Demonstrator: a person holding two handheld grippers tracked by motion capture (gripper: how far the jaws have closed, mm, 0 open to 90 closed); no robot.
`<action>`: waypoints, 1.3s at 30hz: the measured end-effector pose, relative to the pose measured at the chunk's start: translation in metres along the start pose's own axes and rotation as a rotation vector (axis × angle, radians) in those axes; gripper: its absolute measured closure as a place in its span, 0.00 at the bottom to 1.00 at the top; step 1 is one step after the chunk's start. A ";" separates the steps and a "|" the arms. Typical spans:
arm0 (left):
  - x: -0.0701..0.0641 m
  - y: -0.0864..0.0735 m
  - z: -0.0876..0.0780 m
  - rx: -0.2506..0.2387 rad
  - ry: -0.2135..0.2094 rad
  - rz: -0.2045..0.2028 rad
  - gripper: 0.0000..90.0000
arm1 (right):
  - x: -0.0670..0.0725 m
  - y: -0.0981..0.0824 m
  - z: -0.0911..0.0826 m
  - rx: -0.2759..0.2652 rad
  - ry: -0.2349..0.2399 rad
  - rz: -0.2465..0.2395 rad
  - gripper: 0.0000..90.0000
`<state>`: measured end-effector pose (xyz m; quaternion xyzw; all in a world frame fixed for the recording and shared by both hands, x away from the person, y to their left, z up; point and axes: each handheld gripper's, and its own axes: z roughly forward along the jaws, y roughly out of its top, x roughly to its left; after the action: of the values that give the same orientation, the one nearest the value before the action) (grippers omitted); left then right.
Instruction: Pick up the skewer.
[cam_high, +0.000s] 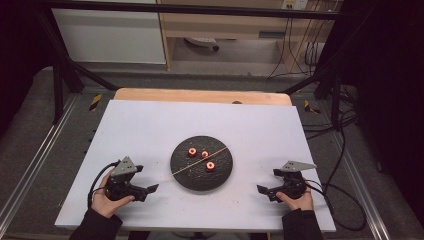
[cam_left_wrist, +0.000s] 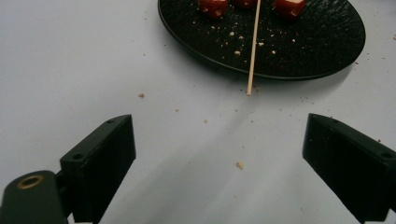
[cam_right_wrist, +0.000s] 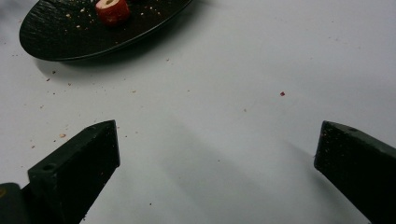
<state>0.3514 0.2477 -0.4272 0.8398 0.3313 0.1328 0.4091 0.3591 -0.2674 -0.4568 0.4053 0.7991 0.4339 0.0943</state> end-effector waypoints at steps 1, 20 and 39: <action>-0.001 0.001 0.000 0.003 -0.002 0.005 0.11 | 0.000 0.000 0.000 0.000 -0.001 0.000 0.01; -0.009 0.025 0.011 0.064 -0.014 0.054 0.11 | 0.001 0.000 0.001 0.007 -0.007 0.001 0.01; -0.019 0.051 0.031 0.118 -0.017 0.098 0.11 | 0.001 0.000 0.001 0.010 -0.006 0.001 0.01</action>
<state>0.3760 0.1938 -0.4063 0.8786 0.2937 0.1259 0.3548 0.3590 -0.2665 -0.4575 0.4076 0.8007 0.4287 0.0942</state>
